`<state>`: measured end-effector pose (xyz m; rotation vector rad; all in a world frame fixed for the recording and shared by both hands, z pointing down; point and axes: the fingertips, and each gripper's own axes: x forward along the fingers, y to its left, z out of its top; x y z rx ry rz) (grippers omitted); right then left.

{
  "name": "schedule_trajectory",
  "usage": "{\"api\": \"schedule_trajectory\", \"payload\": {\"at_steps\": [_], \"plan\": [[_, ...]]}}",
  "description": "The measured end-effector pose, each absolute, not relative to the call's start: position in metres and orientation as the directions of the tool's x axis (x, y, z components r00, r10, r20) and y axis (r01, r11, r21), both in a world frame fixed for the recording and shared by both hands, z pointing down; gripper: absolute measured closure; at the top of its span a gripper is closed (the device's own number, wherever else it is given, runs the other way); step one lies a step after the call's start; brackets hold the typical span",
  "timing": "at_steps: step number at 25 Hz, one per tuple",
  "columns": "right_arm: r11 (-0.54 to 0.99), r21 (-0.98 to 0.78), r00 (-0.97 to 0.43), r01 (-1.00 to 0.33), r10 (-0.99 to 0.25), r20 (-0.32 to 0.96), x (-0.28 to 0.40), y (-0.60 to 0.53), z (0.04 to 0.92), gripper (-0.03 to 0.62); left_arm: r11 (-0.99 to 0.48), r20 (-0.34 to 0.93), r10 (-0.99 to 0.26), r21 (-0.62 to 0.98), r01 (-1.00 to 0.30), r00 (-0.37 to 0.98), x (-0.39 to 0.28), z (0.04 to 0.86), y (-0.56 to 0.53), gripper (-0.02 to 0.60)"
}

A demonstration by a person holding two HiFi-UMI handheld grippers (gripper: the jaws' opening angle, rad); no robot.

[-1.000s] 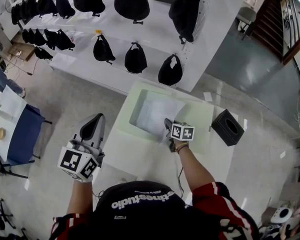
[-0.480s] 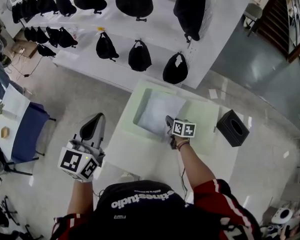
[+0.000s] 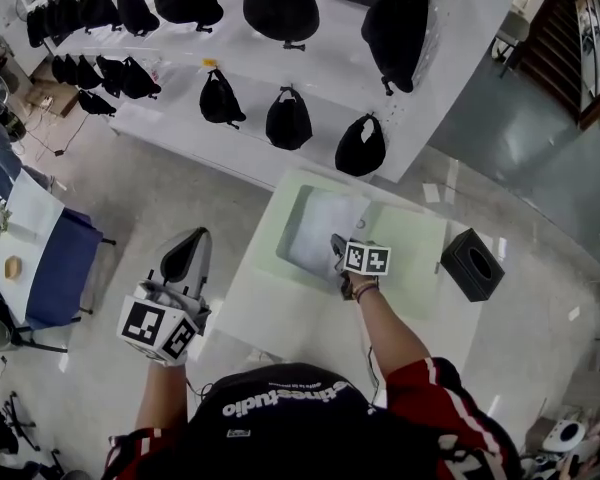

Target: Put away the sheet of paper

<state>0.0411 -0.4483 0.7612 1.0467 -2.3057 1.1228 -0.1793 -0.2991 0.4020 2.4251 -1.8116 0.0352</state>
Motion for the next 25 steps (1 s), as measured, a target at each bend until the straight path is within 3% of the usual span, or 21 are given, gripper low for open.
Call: {"api": "schedule_trajectory", "payload": {"at_steps": [22, 25], "plan": [[0.432, -0.517, -0.67, -0.739, -0.399, 0.626, -0.001, -0.454, 0.785, 0.589, -0.221, 0.117, -0.966, 0.08, -0.972, 0.23, -0.212, 0.413, -0.293, 0.578], [0.447, -0.495, -0.662, -0.745, -0.408, 0.629, 0.002, -0.455, 0.781, 0.561, -0.228, 0.114, -0.965, 0.082, -0.97, 0.237, -0.21, 0.413, -0.293, 0.578]]}}
